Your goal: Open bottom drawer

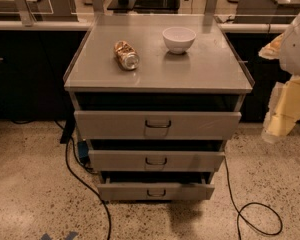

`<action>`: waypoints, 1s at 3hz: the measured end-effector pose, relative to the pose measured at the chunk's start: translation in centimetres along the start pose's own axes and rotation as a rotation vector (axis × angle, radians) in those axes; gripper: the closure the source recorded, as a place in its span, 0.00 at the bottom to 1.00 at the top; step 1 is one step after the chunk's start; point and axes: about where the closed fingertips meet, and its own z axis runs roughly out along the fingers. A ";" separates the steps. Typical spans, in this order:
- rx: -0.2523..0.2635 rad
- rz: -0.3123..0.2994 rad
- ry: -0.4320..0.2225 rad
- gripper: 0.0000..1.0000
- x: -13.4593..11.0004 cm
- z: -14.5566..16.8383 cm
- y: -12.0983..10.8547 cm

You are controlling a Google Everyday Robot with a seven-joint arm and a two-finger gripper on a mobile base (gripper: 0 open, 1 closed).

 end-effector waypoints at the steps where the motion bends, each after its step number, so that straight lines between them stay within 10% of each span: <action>1: 0.000 0.000 0.000 0.00 0.0 0.0 0.0; 3: -0.080 0.011 -0.052 0.00 0.3 9.5 1.8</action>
Offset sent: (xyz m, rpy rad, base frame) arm 0.0041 0.0162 -0.0775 0.0623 0.0509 -0.0034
